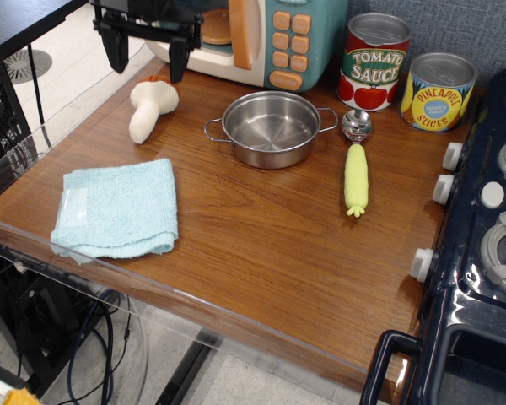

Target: Move the pot to the bottom right of table

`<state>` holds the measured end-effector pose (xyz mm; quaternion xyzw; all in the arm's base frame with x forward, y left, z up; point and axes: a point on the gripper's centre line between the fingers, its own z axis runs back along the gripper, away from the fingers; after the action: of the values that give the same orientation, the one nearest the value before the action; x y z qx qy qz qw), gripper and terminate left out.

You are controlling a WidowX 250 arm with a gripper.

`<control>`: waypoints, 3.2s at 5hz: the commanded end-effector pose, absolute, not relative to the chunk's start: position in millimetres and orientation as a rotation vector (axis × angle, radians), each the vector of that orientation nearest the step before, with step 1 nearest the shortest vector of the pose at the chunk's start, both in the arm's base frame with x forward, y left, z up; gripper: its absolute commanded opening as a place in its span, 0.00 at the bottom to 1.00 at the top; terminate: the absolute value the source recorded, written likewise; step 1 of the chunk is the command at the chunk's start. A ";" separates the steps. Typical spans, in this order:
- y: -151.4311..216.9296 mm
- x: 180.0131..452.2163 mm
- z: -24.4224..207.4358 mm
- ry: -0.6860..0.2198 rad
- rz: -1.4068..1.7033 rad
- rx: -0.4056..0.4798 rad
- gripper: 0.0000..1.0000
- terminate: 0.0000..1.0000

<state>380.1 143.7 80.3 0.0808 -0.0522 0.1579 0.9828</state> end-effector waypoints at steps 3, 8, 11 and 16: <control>86.4 402.1 92.2 -0.254 0.132 0.070 1.00 0.00; 78.6 425.3 52.6 -0.188 0.064 0.095 0.00 0.00; 82.4 418.5 49.5 -0.180 0.085 0.091 0.00 0.00; 36.8 338.5 94.4 -0.173 0.004 -0.079 0.00 0.00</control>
<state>334.4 32.4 68.2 -0.0493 -0.0469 0.0051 0.9977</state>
